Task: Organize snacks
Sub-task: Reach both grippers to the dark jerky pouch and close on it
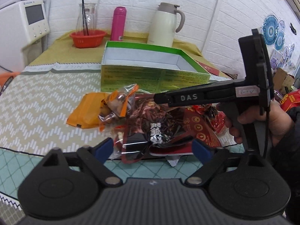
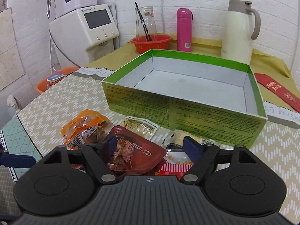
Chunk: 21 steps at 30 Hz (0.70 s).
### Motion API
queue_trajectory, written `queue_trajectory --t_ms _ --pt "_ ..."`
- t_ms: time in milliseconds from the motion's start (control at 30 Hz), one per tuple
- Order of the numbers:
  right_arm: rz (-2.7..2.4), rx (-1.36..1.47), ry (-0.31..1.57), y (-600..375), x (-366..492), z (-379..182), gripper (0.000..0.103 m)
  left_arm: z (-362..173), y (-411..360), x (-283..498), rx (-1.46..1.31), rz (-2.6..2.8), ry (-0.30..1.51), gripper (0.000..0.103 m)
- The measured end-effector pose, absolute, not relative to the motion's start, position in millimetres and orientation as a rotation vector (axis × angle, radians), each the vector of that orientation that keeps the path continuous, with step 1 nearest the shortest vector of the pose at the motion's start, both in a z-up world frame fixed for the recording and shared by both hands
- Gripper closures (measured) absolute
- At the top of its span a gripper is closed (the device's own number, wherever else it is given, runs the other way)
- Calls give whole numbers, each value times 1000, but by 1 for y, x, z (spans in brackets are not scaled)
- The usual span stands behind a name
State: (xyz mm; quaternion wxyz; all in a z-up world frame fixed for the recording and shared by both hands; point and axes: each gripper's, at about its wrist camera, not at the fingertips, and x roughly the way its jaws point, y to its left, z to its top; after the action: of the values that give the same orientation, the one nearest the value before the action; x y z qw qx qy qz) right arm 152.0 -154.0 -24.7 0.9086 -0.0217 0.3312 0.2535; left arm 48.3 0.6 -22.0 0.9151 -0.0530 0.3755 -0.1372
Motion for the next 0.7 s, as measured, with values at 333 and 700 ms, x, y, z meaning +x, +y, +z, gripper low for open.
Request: queue_trajectory --t_ms 333,700 --pt "409 -23 597 -186 82 -15 90 -21 22 39 -260 -300 766 46" --pt "417 7 586 -171 91 -7 37 -17 25 20 -402 -295 783 27"
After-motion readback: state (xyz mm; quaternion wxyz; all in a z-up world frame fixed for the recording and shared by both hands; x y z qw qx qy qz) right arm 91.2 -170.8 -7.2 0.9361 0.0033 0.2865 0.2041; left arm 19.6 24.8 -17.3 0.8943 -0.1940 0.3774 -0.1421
